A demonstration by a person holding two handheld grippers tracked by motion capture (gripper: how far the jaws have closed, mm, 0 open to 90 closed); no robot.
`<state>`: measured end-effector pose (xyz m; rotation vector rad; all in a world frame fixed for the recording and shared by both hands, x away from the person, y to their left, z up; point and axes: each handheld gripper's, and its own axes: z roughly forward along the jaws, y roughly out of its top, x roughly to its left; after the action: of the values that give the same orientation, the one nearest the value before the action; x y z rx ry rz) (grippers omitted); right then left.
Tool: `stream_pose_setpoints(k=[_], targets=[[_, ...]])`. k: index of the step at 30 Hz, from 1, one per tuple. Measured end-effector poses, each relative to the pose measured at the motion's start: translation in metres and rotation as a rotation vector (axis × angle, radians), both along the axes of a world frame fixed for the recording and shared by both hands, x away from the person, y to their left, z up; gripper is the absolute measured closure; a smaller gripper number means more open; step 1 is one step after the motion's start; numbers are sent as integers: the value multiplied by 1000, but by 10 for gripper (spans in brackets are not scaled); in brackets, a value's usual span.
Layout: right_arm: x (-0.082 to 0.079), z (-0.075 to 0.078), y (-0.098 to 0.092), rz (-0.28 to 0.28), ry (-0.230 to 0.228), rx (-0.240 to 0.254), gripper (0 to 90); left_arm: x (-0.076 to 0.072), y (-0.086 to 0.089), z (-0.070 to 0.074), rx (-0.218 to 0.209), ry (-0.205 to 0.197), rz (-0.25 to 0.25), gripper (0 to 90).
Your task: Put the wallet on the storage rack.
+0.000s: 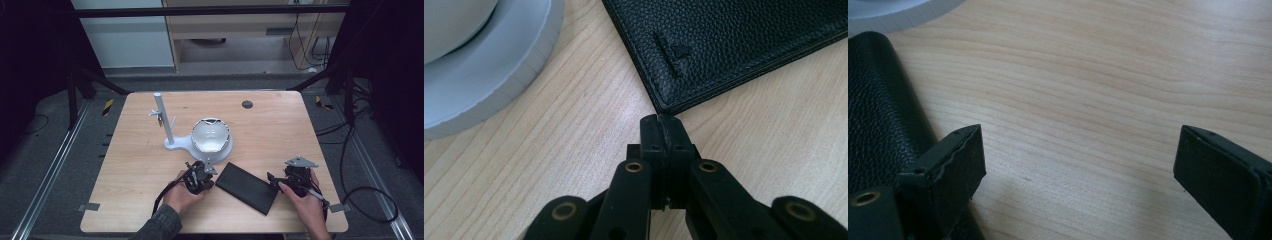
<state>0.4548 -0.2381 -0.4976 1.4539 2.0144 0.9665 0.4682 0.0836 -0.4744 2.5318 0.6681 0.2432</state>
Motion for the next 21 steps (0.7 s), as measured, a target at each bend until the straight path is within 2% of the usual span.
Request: stream_pose_setpoints(k=[6,8,10,12,13,16,17,18,19,20,21], targets=[[-1,3,-3,-13,-17,13,76,1,-2,-2,5,7,-6,886],[-2,4,-5,-16,-26,14,77,1,-2,-1,-7,4,-4,883],[-3,7,-6,-18,-50,18,80,2,1,2,-37,3,-3,884],[-4,9,-6,-20,-50,32,81,1,1,3,-45,1,-6,881],[-5,11,-7,-22,-66,40,91,-1,2,6,-81,-7,-5,875],[-7,16,-7,-16,-81,48,100,-2,3,11,-116,-19,-5,867],[-10,22,-5,-13,-97,70,111,-2,3,14,-137,-29,-1,868],[-10,22,-5,-13,-97,70,111,-2,3,17,-163,-41,8,868],[-13,29,-3,-4,-112,91,115,0,1,22,-204,-59,7,868],[-13,29,-3,-4,-112,91,115,0,1,22,-204,-59,7,868],[-15,38,0,11,-131,66,131,3,-1,25,-229,-65,7,867]])
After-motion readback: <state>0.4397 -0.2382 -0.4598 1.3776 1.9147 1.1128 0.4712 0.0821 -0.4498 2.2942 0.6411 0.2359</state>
